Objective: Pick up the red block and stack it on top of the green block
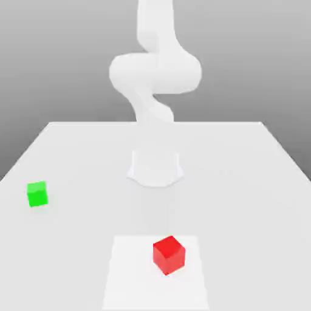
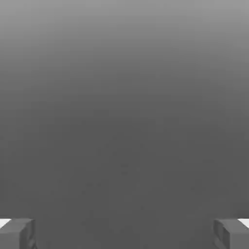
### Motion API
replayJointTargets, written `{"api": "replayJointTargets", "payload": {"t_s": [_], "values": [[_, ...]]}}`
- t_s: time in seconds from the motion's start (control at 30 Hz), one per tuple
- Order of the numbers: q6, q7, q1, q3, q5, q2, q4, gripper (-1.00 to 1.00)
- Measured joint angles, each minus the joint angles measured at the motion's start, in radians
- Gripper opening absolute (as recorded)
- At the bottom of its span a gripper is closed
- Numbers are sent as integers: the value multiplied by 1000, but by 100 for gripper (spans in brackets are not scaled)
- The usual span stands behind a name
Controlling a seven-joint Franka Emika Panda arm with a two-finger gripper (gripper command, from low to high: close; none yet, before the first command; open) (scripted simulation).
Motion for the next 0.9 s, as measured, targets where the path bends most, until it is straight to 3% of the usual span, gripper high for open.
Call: {"api": "replayJointTargets", "payload": {"t_s": [0.4, 0.53, 0.63, 0.87, 0.9], "values": [[258, -207, 21, -3, -112, 459, -249, 0], [346, -326, 41, -15, -76, 601, -332, 0], [412, -452, 60, -7, 4, 703, -393, 0], [609, -492, 60, -4, 30, 940, -383, 0], [629, -492, 60, -5, 27, 964, -380, -100]]}}
